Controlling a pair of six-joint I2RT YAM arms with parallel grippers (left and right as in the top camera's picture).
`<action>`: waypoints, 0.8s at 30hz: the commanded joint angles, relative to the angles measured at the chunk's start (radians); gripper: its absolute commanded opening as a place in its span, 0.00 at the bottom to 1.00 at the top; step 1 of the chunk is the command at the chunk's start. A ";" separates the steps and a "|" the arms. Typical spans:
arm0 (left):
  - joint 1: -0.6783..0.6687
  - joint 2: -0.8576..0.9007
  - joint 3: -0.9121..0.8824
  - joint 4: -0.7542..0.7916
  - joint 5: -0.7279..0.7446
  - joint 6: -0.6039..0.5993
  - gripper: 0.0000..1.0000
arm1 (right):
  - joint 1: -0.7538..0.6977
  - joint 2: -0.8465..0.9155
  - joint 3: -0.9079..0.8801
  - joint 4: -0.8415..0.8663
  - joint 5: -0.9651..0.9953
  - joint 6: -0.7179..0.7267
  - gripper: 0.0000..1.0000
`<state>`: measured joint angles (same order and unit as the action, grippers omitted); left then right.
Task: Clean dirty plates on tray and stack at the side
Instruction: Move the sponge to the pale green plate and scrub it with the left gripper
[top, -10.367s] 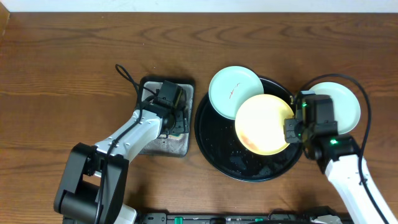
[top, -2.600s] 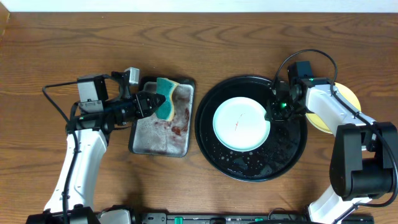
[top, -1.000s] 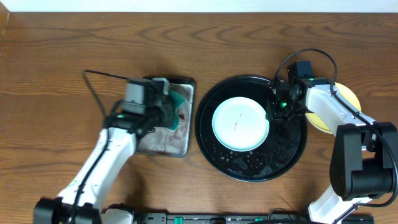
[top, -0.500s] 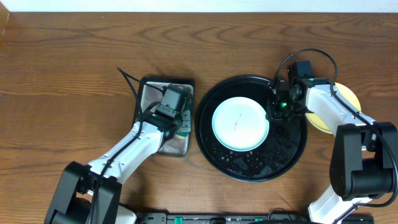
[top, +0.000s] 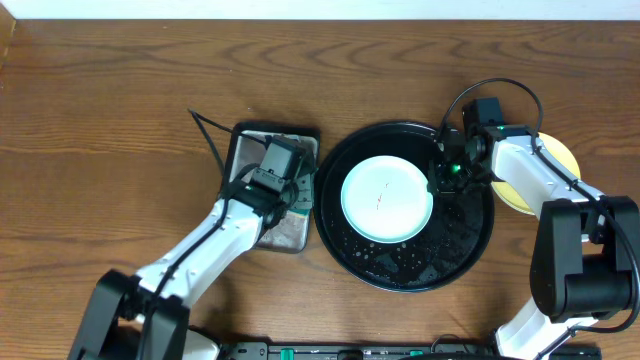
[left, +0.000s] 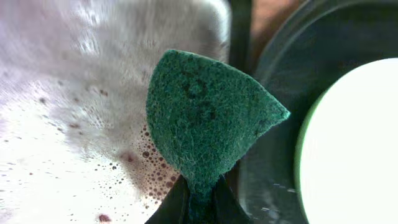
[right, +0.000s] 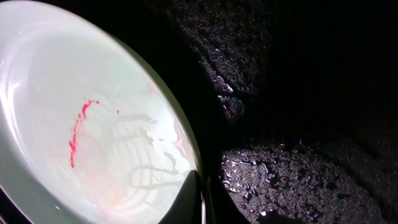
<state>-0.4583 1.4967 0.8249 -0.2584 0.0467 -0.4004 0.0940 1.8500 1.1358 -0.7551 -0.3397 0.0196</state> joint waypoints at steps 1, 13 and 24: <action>0.003 -0.102 0.028 -0.002 0.015 -0.005 0.07 | 0.014 -0.003 -0.005 -0.017 -0.003 0.010 0.01; -0.064 -0.127 0.078 0.024 0.159 -0.005 0.07 | 0.119 -0.003 -0.040 -0.064 -0.027 0.010 0.01; -0.217 0.082 0.078 0.200 0.159 -0.068 0.08 | 0.168 -0.003 -0.040 -0.060 -0.022 0.029 0.20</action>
<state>-0.6510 1.5406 0.8776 -0.0826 0.2008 -0.4286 0.2558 1.8500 1.1027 -0.8185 -0.3481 0.0380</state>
